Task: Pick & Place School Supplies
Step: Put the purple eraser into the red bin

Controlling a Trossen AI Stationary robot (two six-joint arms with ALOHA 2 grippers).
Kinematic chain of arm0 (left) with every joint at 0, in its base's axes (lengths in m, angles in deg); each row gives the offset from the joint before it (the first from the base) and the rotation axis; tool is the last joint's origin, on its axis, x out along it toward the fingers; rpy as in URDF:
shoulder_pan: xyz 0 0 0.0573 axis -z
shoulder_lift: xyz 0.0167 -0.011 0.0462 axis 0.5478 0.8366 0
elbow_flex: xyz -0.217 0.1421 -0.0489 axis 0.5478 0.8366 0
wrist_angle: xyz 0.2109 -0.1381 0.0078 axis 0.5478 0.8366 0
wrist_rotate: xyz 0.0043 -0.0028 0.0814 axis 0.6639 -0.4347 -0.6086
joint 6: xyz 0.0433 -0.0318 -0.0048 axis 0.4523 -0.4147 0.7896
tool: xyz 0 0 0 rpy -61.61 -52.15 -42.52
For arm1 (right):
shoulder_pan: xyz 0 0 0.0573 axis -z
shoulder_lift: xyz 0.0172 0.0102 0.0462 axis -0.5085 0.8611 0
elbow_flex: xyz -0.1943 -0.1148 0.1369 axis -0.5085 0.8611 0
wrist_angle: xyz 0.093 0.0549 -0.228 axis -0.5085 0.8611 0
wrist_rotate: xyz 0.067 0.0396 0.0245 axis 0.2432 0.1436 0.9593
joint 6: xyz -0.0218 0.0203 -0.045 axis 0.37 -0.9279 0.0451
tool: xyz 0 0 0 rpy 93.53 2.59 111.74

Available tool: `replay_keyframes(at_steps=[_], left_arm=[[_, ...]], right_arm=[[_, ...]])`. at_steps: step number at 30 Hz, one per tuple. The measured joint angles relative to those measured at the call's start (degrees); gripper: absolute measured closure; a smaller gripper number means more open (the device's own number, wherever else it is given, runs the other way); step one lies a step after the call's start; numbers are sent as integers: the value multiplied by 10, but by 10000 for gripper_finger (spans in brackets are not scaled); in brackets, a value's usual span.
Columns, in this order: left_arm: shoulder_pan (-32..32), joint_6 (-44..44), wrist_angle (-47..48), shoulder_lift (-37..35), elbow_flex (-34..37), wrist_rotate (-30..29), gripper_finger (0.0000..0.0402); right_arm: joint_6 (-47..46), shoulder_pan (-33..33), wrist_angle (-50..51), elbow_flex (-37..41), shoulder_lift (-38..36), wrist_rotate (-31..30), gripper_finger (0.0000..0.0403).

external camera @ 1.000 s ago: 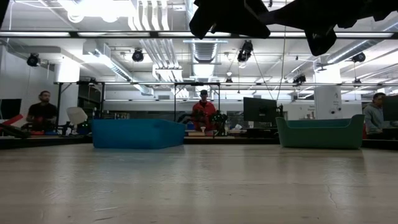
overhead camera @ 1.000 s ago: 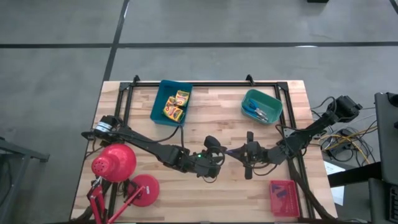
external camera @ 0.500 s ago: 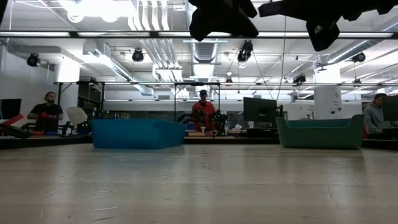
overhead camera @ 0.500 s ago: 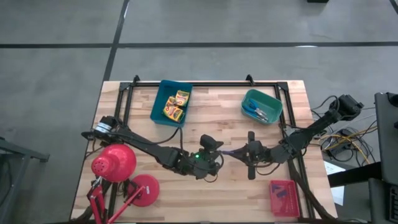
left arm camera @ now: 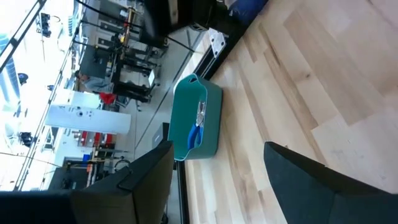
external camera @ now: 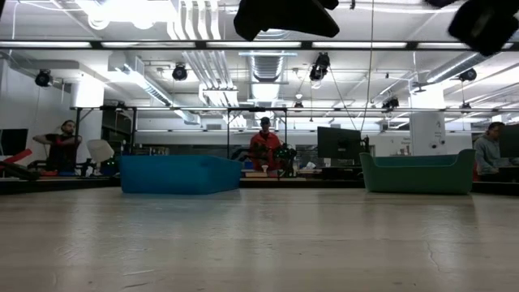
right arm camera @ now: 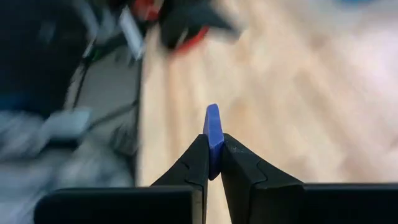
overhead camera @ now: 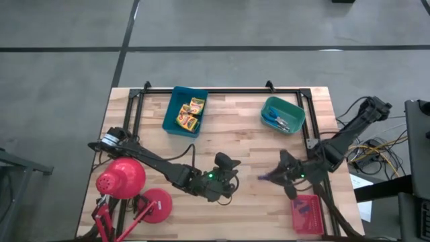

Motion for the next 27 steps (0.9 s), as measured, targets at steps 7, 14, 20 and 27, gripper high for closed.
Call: replay_keyframes(at_steps=[7,14,20,27], left_arm=[[0,0,0,0,0,1,147],[-1,0,0,-1,0,1,147],[-1,1,0,-1,1,1,147],[-1,19,-1,-1,1,1,147]], right_arm=[[-112,-29,202,-123,35,206,380],[-261,-47,342,-216,99,325,380],[-377,-67,432,-271,163,348,380],[-393,-100,448,-291,242,364,380]])
